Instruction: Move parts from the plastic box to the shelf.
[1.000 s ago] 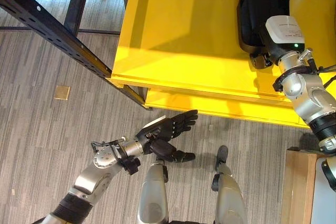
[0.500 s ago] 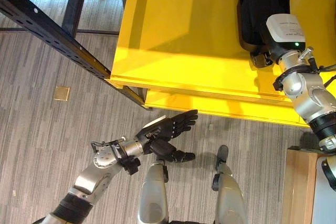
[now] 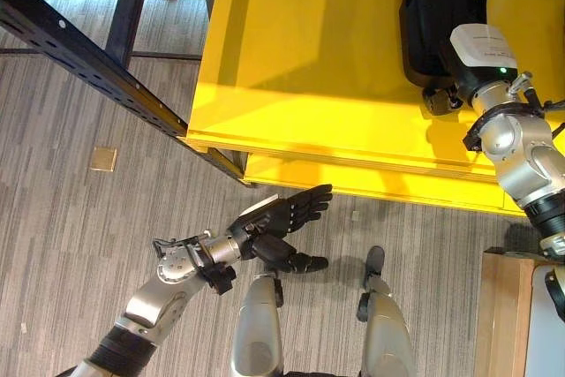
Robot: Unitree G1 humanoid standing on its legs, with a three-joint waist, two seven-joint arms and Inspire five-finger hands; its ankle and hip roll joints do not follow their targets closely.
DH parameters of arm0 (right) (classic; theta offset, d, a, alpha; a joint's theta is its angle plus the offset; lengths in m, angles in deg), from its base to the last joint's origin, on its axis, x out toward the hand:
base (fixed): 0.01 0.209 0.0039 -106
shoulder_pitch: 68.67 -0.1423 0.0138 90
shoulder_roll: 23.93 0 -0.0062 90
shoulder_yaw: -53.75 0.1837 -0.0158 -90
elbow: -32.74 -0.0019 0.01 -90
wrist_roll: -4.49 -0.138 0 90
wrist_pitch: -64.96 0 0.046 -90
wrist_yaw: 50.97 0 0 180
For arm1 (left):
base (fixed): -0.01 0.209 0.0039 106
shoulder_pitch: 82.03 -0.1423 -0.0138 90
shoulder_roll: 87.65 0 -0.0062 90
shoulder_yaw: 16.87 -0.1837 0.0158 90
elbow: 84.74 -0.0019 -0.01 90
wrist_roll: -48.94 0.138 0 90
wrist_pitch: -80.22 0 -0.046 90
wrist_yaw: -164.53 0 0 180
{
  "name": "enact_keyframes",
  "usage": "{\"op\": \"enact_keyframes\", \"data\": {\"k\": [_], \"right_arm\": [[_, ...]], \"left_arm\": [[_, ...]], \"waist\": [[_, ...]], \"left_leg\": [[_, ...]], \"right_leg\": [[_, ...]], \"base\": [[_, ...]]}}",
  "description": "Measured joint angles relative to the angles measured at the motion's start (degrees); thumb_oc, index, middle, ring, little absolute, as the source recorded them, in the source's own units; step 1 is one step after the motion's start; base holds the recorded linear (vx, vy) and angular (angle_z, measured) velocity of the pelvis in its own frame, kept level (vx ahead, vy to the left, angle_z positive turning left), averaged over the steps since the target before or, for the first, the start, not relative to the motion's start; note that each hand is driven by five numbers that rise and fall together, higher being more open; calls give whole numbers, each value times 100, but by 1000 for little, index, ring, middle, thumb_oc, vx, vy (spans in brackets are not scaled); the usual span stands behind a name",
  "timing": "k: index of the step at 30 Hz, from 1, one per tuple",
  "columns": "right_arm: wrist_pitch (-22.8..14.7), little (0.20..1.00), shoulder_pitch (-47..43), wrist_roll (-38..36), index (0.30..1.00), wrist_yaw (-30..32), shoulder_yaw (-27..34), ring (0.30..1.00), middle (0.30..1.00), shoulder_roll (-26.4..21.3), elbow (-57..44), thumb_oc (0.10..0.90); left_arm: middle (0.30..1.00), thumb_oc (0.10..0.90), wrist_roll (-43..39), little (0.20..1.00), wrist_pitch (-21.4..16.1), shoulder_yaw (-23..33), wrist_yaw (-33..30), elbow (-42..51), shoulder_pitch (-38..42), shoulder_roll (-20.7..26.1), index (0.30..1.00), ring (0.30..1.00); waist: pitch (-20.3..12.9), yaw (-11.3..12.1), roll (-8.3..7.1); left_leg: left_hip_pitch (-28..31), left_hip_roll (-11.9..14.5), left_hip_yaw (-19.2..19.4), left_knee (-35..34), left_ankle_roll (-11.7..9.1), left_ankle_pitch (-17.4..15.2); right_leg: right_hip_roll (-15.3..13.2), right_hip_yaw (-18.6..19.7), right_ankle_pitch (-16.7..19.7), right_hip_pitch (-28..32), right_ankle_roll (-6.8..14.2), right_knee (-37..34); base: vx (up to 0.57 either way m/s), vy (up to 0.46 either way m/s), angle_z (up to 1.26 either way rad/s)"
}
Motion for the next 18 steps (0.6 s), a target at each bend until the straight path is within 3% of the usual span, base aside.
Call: {"op": "enact_keyframes", "data": {"k": [8, 18], "right_arm": [[105, 1000, 558, 42, 1000, -466, 214, 1000, 1000, -87, -353, 900], [128, 1000, 897, 52, 1000, -523, 402, 1000, 1000, -192, -623, 900]], "left_arm": [[1000, 900, 0, 1000, -8, 229, 103, 0, -5, 3, 1000, 1000], [1000, 900, 0, 1000, -9, 238, 108, 0, -49, 2, 1000, 1000]], "waist": [[18, -89, -114], [16, -158, -128]], "left_leg": [[-21, 13, 9, 157, 16, -102], [-77, 56, 10, 300, 23, -208]], "right_leg": [[-3, 28, -66, 5, -16, 77], [13, 30, -113, 1, 42, 99]], "base": [[-1, 0, 0], [0, -2, -1]]}}
